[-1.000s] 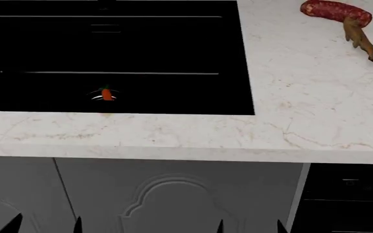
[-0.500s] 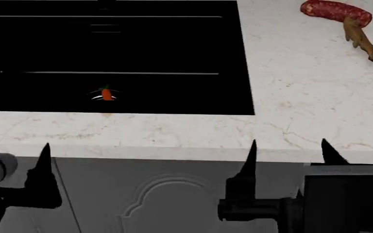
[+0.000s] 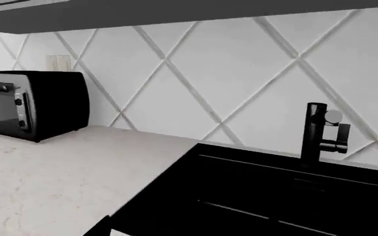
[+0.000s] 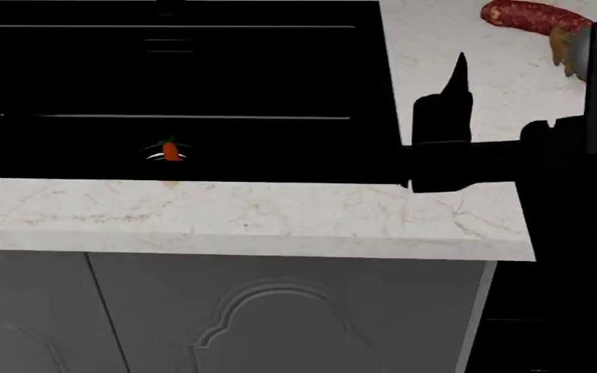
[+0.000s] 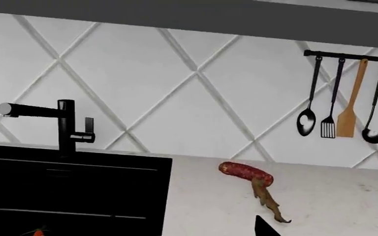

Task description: Pick the fish from the counter and place it in the sink

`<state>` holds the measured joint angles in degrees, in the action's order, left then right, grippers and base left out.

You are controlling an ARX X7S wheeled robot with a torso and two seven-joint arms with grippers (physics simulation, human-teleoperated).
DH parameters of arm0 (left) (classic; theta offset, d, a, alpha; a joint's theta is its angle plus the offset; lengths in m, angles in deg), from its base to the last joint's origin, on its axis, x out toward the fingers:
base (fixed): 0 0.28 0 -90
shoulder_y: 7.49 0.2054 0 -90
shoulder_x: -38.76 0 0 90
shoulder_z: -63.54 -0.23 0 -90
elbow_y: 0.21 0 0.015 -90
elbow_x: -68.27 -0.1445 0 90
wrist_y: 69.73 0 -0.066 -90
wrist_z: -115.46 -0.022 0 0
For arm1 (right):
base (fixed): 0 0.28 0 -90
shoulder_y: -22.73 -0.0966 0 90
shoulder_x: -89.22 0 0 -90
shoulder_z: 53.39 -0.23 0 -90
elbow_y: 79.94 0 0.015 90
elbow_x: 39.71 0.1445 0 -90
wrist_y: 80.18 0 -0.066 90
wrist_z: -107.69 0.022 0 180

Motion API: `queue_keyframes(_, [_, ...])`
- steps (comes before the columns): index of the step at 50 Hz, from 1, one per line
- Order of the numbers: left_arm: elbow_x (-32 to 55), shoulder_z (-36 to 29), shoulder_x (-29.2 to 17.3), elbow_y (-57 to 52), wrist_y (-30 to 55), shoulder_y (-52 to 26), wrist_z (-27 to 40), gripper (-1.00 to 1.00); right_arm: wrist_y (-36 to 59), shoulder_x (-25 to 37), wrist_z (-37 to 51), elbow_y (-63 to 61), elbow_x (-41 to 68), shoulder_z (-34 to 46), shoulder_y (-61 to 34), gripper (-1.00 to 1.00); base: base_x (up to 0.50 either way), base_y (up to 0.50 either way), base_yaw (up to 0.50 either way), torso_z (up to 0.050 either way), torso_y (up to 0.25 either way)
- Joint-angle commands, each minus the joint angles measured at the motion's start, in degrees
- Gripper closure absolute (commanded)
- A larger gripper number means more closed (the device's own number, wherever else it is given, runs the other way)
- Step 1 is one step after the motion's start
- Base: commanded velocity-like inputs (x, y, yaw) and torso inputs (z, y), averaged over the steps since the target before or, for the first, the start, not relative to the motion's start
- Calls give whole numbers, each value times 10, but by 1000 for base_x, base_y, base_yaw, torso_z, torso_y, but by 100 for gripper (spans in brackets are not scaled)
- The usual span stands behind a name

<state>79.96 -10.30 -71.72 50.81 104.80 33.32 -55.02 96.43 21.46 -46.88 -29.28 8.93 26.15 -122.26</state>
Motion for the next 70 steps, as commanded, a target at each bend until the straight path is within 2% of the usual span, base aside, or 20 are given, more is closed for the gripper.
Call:
queue_keyframes(1, [-12,22,-21,13,43,-61,14,-100,30,31,102,100,174,-9,-123,-100,0,0,0,0,0])
queue_keyframes(4, [-10,26,-18,16,37,-54,13,-100,29,38,155,127,241,-7,-145,-100,0,0,0,0,0])
queue_keyframes(12, [-5,29,-18,18,30,-47,10,-100,16,49,193,150,289,14,-164,-100,185,0,0,0,0])
queue_keyframes(70, [37,42,-14,15,37,-49,18,-100,-60,85,189,161,329,68,-160,-100,282,-165,0,0,0])
